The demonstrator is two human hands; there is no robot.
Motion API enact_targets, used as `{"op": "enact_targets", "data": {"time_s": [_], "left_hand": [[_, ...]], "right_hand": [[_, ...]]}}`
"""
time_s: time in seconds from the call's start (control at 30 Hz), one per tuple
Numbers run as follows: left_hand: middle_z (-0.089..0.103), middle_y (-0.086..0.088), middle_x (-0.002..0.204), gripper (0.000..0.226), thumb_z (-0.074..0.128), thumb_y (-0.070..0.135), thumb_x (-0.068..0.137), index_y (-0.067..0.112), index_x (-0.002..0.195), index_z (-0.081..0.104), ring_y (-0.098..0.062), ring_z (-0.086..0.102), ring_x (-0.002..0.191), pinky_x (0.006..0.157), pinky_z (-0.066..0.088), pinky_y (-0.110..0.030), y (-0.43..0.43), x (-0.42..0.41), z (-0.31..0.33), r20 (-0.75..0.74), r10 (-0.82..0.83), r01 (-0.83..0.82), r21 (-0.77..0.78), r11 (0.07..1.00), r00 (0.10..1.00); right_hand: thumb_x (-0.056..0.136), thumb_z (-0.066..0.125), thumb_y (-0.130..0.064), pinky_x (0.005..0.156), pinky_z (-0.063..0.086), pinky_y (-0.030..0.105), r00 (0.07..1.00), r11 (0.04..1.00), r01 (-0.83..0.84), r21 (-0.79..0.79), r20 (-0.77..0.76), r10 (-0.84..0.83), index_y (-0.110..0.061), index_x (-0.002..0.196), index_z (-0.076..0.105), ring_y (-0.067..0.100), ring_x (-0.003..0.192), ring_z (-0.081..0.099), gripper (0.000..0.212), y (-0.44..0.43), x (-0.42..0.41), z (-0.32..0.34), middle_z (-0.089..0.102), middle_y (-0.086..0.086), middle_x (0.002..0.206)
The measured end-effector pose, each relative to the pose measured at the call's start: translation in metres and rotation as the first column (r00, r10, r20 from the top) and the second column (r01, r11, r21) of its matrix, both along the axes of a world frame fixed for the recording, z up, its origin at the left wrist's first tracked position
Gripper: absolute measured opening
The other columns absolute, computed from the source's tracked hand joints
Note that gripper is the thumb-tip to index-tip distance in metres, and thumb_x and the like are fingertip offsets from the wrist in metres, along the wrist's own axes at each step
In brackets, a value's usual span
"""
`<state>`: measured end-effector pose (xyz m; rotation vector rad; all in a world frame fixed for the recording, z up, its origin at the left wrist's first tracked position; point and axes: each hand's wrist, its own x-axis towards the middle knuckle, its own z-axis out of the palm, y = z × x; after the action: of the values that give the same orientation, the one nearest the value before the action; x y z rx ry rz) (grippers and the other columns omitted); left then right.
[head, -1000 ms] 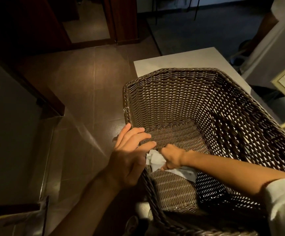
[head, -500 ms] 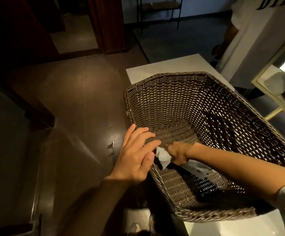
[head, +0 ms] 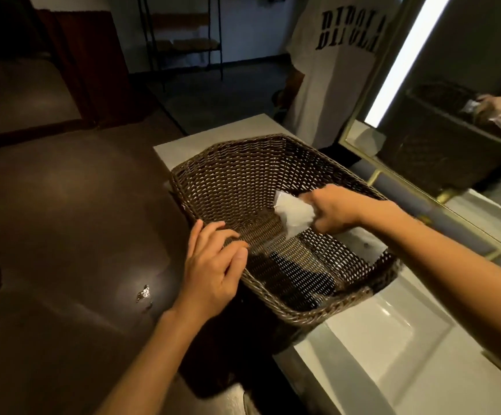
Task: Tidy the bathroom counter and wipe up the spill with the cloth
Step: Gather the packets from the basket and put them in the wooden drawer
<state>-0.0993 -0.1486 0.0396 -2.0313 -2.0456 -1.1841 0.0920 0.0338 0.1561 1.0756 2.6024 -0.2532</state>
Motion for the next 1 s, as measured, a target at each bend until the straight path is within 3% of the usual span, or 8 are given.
{"op": "enact_targets", "data": {"time_s": [0.1, 0.23, 0.37, 0.47, 0.57, 0.67, 0.83, 1.0], "left_hand": [[0.070, 0.001, 0.107, 0.042, 0.039, 0.037, 0.100, 0.018, 0.096, 0.077, -0.026, 0.054, 0.125, 0.122, 0.017, -0.053, 0.000, 0.000, 0.002, -0.011, -0.003, 0.003, -0.022, 1.000, 1.000], [0.073, 0.002, 0.101, 0.044, 0.042, 0.042, 0.095, 0.018, 0.093, 0.078, -0.026, 0.057, 0.118, 0.120, 0.021, -0.054, 0.001, -0.001, 0.011, -0.042, -0.013, 0.010, -0.065, 0.998, 0.999], [0.075, -0.001, 0.103, 0.048, 0.043, 0.052, 0.088, 0.019, 0.096, 0.077, -0.031, 0.062, 0.112, 0.116, 0.025, -0.057, -0.001, 0.003, 0.032, -0.055, -0.024, 0.014, -0.165, 0.986, 0.998], [0.074, 0.001, 0.104, 0.041, 0.048, 0.051, 0.085, 0.021, 0.096, 0.075, -0.029, 0.067, 0.103, 0.109, 0.035, -0.058, -0.001, 0.021, 0.057, -0.020, -0.094, 0.090, -0.170, 0.981, 0.995], [0.073, 0.002, 0.100, 0.029, 0.057, 0.039, 0.088, 0.018, 0.098, 0.075, -0.023, 0.069, 0.094, 0.092, 0.050, -0.044, -0.002, 0.063, 0.079, 0.036, -0.240, 0.242, -0.083, 0.967, 0.970], [0.072, 0.009, 0.097, 0.020, 0.064, 0.037, 0.093, 0.021, 0.099, 0.075, -0.013, 0.067, 0.091, 0.085, 0.052, -0.037, 0.000, 0.123, 0.091, 0.078, -0.378, 0.383, -0.073, 0.921, 0.923], [0.071, 0.017, 0.092, 0.028, 0.057, 0.049, 0.091, 0.028, 0.097, 0.073, -0.005, 0.068, 0.084, 0.074, 0.058, -0.036, 0.012, 0.241, 0.078, 0.137, -0.579, 0.595, -0.165, 0.787, 0.804], [0.072, 0.020, 0.092, 0.019, 0.059, 0.045, 0.095, 0.032, 0.095, 0.073, 0.000, 0.066, 0.084, 0.076, 0.057, -0.035, 0.022, 0.370, 0.039, 0.241, -0.634, 0.672, -0.384, 0.633, 0.735]], "right_hand": [[0.073, 0.068, -0.011, 0.077, 0.047, 0.034, 0.983, 0.996, 0.080, 0.032, -0.168, -0.073, -0.019, 0.101, 0.059, 0.021, 0.080, 0.061, 0.030, -0.021, 0.041, 0.032, 0.063, -0.005, 0.078], [0.077, 0.067, -0.013, 0.081, 0.050, 0.040, 0.929, 0.978, 0.167, 0.123, -0.351, -0.115, -0.015, 0.110, 0.059, 0.022, 0.086, 0.064, 0.034, -0.050, 0.084, 0.068, 0.069, 0.004, 0.092], [0.079, 0.062, -0.012, 0.078, 0.048, 0.036, 0.915, 0.954, 0.273, 0.128, -0.340, -0.216, -0.024, 0.109, 0.056, 0.021, 0.086, 0.061, 0.033, -0.080, 0.130, 0.083, 0.067, -0.002, 0.092], [0.083, 0.064, -0.012, 0.079, 0.048, 0.035, 0.914, 0.934, 0.328, 0.141, -0.296, -0.276, -0.034, 0.105, 0.050, 0.021, 0.089, 0.062, 0.035, -0.098, 0.171, 0.076, 0.068, -0.002, 0.096], [0.088, 0.065, -0.013, 0.087, 0.048, 0.038, 0.898, 0.889, 0.419, 0.186, -0.232, -0.375, -0.024, 0.112, 0.054, 0.023, 0.097, 0.061, 0.029, -0.110, 0.225, 0.063, 0.070, 0.004, 0.108], [0.090, 0.067, -0.015, 0.095, 0.051, 0.047, 0.833, 0.813, 0.546, 0.203, -0.237, -0.500, -0.022, 0.129, 0.054, 0.028, 0.105, 0.063, 0.041, -0.118, 0.288, 0.041, 0.070, 0.008, 0.116], [0.088, 0.072, -0.025, 0.093, 0.052, 0.053, 0.668, 0.672, 0.728, 0.132, -0.356, -0.653, -0.034, 0.128, 0.050, 0.027, 0.107, 0.063, 0.046, -0.137, 0.412, -0.002, 0.068, 0.003, 0.118], [0.084, 0.075, -0.034, 0.090, 0.053, 0.052, 0.523, 0.524, 0.848, 0.074, -0.270, -0.808, -0.035, 0.110, 0.048, 0.027, 0.107, 0.061, 0.037, -0.145, 0.514, -0.041, 0.065, 0.002, 0.116]]}}
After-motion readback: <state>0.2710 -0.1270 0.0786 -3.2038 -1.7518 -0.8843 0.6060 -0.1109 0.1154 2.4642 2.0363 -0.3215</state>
